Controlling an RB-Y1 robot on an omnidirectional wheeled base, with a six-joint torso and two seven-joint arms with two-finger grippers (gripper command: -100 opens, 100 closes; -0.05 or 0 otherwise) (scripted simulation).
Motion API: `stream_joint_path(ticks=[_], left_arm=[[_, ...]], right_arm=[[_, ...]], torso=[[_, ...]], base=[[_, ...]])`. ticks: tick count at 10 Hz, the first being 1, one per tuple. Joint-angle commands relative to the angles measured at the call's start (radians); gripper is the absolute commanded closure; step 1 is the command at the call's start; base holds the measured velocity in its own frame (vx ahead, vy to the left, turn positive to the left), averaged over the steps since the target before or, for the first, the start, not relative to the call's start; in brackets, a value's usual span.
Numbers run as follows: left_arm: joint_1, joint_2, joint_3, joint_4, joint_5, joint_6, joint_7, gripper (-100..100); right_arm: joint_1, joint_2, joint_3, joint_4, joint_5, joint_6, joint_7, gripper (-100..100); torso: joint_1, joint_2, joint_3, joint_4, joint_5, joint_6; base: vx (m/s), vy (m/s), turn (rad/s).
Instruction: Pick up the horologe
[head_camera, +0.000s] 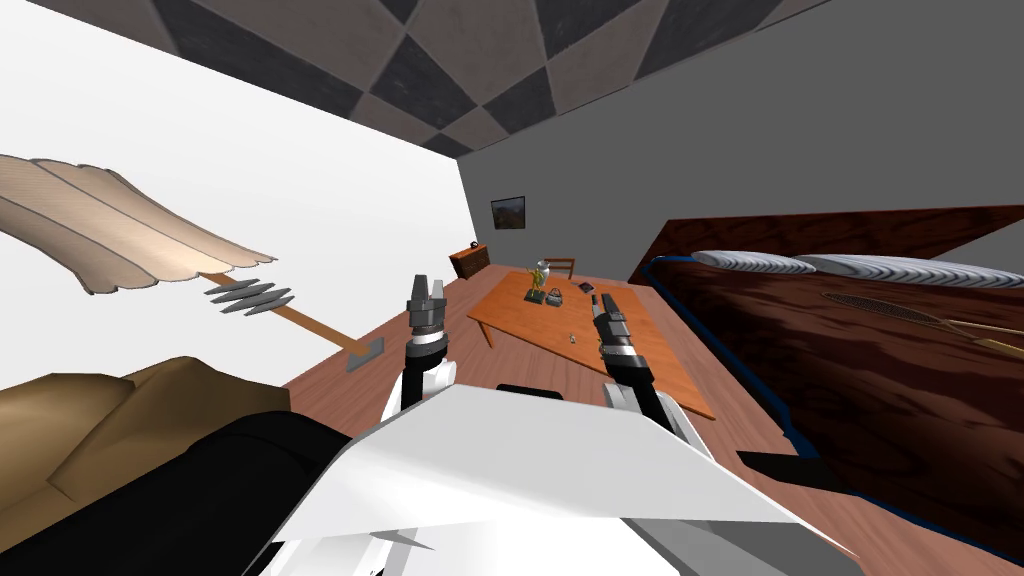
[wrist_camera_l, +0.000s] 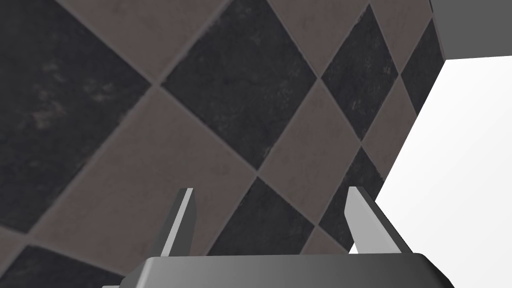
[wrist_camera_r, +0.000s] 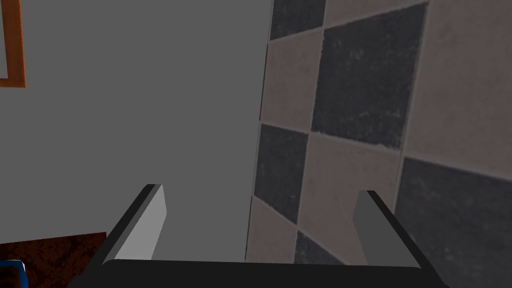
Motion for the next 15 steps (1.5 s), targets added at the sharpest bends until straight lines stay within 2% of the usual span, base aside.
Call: stream_joint_path(ticks=[1, 4, 5, 8, 9, 13, 14, 15], left_arm=[[0.000, 0.000, 0.000, 0.000, 0.000, 0.000, 0.000, 0], [0.000, 0.000, 0.000, 0.000, 0.000, 0.000, 0.000, 0], [0.000, 0.000, 0.000, 0.000, 0.000, 0.000, 0.000, 0], [0.000, 0.000, 0.000, 0.000, 0.000, 0.000, 0.000, 0], [0.000, 0.000, 0.000, 0.000, 0.000, 0.000, 0.000, 0], [0.000, 0.000, 0.000, 0.000, 0.000, 0.000, 0.000, 0], [0.000, 0.000, 0.000, 0.000, 0.000, 0.000, 0.000, 0], [0.000, 0.000, 0.000, 0.000, 0.000, 0.000, 0.000, 0]], right_arm=[[-0.004, -0.019, 0.002, 0.041, 0.032, 0.008, 0.039, -100], [-0.018, -0.041, 0.006, 0.122, 0.100, 0.026, 0.120, -100], [-0.018, -0.041, 0.006, 0.128, 0.100, 0.026, 0.120, -100], [-0.035, -0.050, 0.010, 0.217, 0.178, 0.046, 0.211, -100], [-0.035, -0.050, 0.010, 0.227, 0.178, 0.046, 0.211, -100], [-0.068, -0.055, 0.009, 0.362, 0.288, 0.080, 0.329, -100], [-0.068, -0.055, 0.009, 0.375, 0.288, 0.080, 0.338, -100], [-0.079, -0.057, 0.008, 0.407, 0.315, 0.090, 0.369, -100]], torso=[[0.000, 0.000, 0.000, 0.000, 0.000, 0.000], [0.001, 0.001, 0.001, 0.000, 0.000, 0.000], [0.000, 0.001, 0.001, 0.000, 0.000, 0.000], [0.001, 0.000, 0.000, 0.000, 0.000, 0.000], [0.001, 0.001, 0.001, 0.000, 0.000, 0.000], [0.000, 0.000, 0.000, 0.000, 0.000, 0.000], [0.000, 0.000, 0.000, 0.000, 0.000, 0.000], [0.000, 0.000, 0.000, 0.000, 0.000, 0.000]], base=[[-0.033, 0.000, 0.031], [-0.043, 0.009, 0.030], [-0.029, -0.001, 0.011], [-0.034, 0.009, 0.039], [-0.034, 0.005, 0.011], [-0.031, 0.000, 0.041], [-0.023, -0.002, 0.012], [-0.015, -0.003, 0.034]])
